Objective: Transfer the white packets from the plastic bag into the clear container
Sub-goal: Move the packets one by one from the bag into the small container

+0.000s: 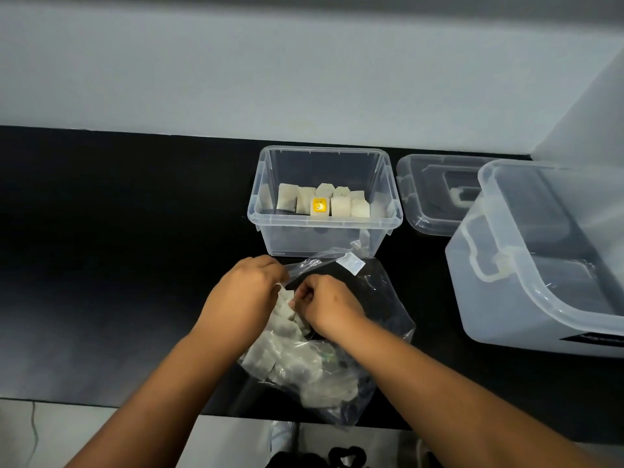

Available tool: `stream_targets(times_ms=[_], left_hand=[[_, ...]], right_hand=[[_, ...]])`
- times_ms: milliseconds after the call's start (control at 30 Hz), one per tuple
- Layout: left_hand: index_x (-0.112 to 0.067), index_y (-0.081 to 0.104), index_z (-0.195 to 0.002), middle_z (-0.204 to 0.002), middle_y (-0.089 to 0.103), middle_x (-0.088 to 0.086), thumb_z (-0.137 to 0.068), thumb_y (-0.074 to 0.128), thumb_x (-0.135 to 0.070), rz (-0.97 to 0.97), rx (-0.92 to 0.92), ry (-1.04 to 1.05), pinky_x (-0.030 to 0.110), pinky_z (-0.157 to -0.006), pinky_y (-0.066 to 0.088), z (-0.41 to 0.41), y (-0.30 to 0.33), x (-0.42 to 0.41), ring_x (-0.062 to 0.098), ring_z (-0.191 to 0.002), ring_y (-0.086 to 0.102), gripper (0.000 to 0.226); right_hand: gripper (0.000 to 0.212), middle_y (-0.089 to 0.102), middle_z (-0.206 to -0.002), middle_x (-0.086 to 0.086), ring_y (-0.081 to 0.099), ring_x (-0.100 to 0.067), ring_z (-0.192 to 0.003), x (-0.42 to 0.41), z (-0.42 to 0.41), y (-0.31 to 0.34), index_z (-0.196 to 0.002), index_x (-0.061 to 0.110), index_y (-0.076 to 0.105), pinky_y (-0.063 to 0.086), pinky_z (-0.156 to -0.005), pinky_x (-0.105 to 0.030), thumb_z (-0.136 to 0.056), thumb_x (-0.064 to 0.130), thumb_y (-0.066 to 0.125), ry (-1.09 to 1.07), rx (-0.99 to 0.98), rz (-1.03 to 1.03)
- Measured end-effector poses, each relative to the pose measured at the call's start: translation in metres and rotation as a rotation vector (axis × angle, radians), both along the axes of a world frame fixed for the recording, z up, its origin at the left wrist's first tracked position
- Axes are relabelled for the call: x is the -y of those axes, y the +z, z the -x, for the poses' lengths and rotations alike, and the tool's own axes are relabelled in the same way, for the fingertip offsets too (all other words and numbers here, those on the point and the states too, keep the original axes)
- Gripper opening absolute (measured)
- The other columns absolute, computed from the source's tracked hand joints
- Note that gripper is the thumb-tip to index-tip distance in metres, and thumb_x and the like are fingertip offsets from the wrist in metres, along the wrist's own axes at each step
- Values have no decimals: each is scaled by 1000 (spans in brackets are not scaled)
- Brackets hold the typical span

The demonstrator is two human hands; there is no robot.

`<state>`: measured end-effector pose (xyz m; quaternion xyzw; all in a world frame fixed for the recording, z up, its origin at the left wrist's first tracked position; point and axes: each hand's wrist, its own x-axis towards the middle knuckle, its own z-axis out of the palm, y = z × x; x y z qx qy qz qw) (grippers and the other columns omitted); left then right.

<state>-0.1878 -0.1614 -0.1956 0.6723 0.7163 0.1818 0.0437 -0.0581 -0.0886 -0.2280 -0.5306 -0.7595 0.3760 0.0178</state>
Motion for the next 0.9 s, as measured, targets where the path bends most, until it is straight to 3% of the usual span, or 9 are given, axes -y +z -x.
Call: stream_targets(times_ms=[167, 300, 400, 533, 700, 800, 900], left_hand=[[-22, 73, -86, -88, 60, -5, -71, 76, -8, -7, -95, -73, 31, -57, 52, -4, 4, -5, 17, -79, 56, 20], [-24, 73, -90, -91, 63, -10, -79, 72, -17, -10, 6, -149, 23, -67, 49, -8, 12, -13, 10, -85, 57, 13], [-28, 73, -96, -94, 67, -12, -83, 69, -21, 226, 97, -284, 25, -77, 52, -11, 15, -21, 5, -84, 61, 15], [-34, 69, -106, -104, 66, -7, -87, 60, -26, 540, -201, -335, 31, -81, 53, -12, 11, -32, 15, -97, 61, 23], [-33, 64, -113, -113, 61, -2, -85, 63, -27, 635, -443, -416, 38, -87, 49, -13, 6, -43, 20, -110, 51, 29], [-27, 66, -104, -108, 62, -1, -85, 62, -22, 625, -492, -424, 38, -86, 49, -17, 7, -47, 21, -107, 50, 20], [-28, 66, -96, -102, 62, -2, -83, 65, -25, 606, -423, -414, 36, -85, 49, -15, 5, -50, 19, -103, 51, 14]], right_hand=[[18, 63, -73, 9, 67, -18, -79, 0, -8, 1, -69, 29, 59, 58, -73, -36, -82, 31, 71, 6, -37, 39], [24, 59, -69, 11, 65, -15, -78, -4, -24, 10, -63, 30, 55, 56, -73, -32, -84, 28, 67, 12, -15, -6], [12, 59, -70, 11, 63, -13, -77, -6, -40, 18, -76, 29, 61, 54, -74, -30, -87, 26, 65, 0, -28, -25], [6, 60, -73, 10, 62, -12, -74, -8, -56, 23, -84, 25, 64, 51, -70, -29, -90, 25, 63, -30, -4, -51], [9, 58, -73, 10, 60, -12, -74, -10, -63, 23, -81, 26, 62, 51, -70, -29, -90, 26, 64, -62, -26, -37], [8, 57, -72, 10, 59, -11, -73, -9, -65, 24, -82, 25, 63, 48, -69, -26, -89, 24, 64, -64, -47, -34], [10, 56, -73, 11, 58, -12, -74, -8, -67, 26, -80, 25, 62, 48, -69, -26, -89, 24, 64, -70, -54, -40]])
